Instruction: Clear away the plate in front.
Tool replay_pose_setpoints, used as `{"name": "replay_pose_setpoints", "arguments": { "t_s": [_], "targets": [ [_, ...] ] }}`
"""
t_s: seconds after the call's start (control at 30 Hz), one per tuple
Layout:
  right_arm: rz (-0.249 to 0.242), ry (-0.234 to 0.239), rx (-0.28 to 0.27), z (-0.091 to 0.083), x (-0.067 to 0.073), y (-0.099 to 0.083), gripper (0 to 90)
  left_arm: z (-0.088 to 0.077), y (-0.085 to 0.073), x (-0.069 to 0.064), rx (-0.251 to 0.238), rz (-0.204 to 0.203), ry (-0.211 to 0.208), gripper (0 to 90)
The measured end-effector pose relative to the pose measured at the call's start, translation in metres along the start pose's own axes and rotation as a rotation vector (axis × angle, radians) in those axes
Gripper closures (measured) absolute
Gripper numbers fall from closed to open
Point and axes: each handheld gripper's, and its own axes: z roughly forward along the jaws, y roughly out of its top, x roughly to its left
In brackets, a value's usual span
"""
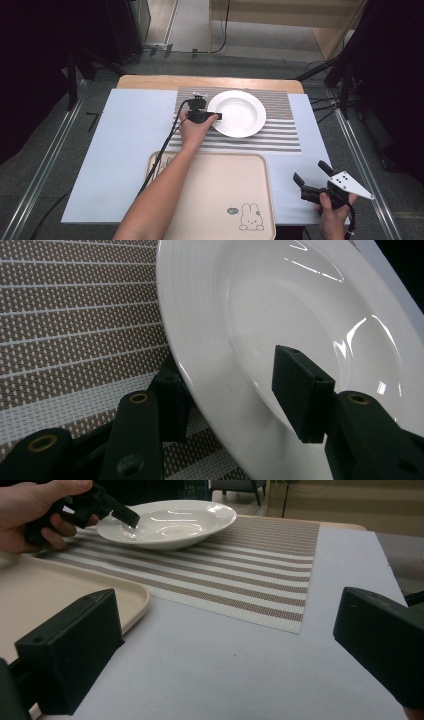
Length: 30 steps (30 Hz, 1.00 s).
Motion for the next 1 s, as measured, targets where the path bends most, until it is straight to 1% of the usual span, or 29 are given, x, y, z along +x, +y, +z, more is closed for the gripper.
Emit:
{"name": "replay_pose_setpoints", "arguments": {
  "t_s": [0.1, 0.17, 0.27, 0.37, 0.47, 0.63, 0.77, 0.83, 0.9, 0.97, 1.0],
  "targets": [
    [-0.003, 0.0, 0.0, 0.0, 0.0, 0.0, 0.0, 0.0, 0.0, 0.002, 0.004, 0.003, 0.01, 57.5],
    [-0.004, -0.001, 0.002, 0.0, 0.0, 0.0, 0.0, -0.001, 0.001, 0.003, 0.004, -0.003, 0.003, 58.1],
    [-0.005, -0.002, 0.003, 0.001, 0.0, 0.0, 0.0, -0.001, 0.0, 0.002, 0.003, -0.003, 0.014, 58.2],
    [-0.004, -0.002, 0.004, 0.001, 0.0, 0.0, 0.0, -0.001, 0.0, 0.002, 0.0, -0.007, 0.013, 58.7],
    [-0.004, -0.003, 0.004, 0.001, 0.0, 0.0, 0.0, -0.003, 0.0, 0.003, -0.015, -0.012, -0.01, 60.2],
    [-0.005, -0.003, 0.005, 0.001, 0.001, 0.0, 0.0, -0.008, -0.001, 0.003, -0.033, -0.023, -0.067, 64.9],
    [-0.009, -0.003, 0.005, 0.001, 0.001, 0.0, 0.0, -0.011, -0.001, 0.001, -0.04, -0.005, -0.094, 67.7],
    [-0.012, -0.004, 0.006, 0.001, 0.001, 0.0, 0.0, -0.012, 0.0, -0.001, -0.039, 0.002, -0.117, 69.6],
    [-0.013, -0.006, 0.008, 0.001, 0.001, 0.0, 0.0, -0.011, -0.001, -0.005, -0.032, 0.021, -0.12, 71.7],
    [-0.014, -0.007, 0.009, 0.001, 0.001, 0.0, 0.0, -0.009, -0.004, -0.009, -0.017, 0.048, -0.11, 74.1],
    [-0.016, -0.008, 0.009, 0.002, 0.001, 0.0, 0.0, -0.009, -0.004, -0.009, -0.025, 0.047, -0.12, 75.4]
  ]
}}
